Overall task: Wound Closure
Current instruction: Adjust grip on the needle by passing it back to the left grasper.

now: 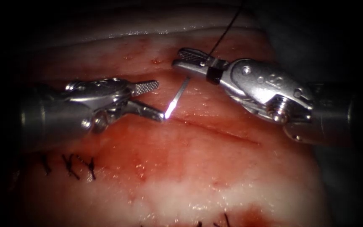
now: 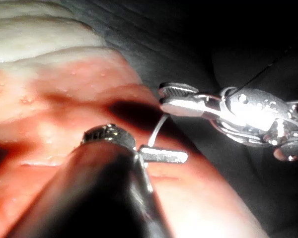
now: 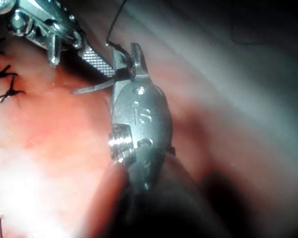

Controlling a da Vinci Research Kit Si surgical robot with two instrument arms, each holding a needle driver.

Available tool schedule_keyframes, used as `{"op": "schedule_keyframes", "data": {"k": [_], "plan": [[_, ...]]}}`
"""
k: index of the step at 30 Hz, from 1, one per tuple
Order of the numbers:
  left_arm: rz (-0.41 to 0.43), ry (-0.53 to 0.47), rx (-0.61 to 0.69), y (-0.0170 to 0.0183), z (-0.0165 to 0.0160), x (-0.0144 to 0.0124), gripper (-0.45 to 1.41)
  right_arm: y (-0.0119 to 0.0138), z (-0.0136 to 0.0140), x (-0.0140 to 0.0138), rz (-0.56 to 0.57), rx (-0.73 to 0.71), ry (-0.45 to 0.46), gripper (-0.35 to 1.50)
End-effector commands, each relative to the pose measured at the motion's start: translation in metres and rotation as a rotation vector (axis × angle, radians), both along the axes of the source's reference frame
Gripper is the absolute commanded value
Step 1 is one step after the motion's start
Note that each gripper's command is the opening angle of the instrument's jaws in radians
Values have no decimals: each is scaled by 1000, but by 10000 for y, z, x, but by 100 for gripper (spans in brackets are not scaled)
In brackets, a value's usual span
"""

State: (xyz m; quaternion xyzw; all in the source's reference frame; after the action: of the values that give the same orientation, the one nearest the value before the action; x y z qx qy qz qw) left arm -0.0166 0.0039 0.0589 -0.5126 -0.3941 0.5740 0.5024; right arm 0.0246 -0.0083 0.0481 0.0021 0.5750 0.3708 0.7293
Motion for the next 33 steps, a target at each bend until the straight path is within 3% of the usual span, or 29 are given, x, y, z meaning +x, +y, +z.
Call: {"op": "schedule_keyframes", "data": {"k": [1,11,14,15,16,17,24,25,26,28,29,30,31,33], "plan": [[-12,3,31,5,7,-7,108,3,5,7,-7,-12,11,-35],[-22,0,75,-2,21,-22,73,1,1,10,-20,-27,43,-35],[6,15,80,-4,21,-25,17,0,0,10,-21,-27,44,-35],[20,23,77,-4,20,-26,-28,0,0,10,-21,-27,44,-35],[20,23,77,-4,20,-26,-28,0,0,10,-21,-27,44,-35],[30,27,67,-4,20,-26,-45,0,-1,10,-20,-29,47,-35],[61,10,119,-5,20,-26,-45,-3,-3,12,-31,-24,44,-35],[62,5,130,-5,18,-27,-45,-3,-3,12,-34,-28,40,-23],[57,1,147,-4,17,-27,-45,-3,-2,13,-18,-5,51,10],[39,-12,168,-2,15,-27,-45,-3,-2,14,-11,-4,54,32],[18,-37,195,1,14,-26,-45,-4,-1,15,-5,-2,59,56],[18,-37,195,1,14,-26,-45,-4,-1,15,-5,-2,59,56],[5,-55,211,4,13,-25,-45,-4,-1,15,10,2,66,73],[-11,-78,226,7,12,-23,-45,-4,0,16,34,-2,82,81]]}}
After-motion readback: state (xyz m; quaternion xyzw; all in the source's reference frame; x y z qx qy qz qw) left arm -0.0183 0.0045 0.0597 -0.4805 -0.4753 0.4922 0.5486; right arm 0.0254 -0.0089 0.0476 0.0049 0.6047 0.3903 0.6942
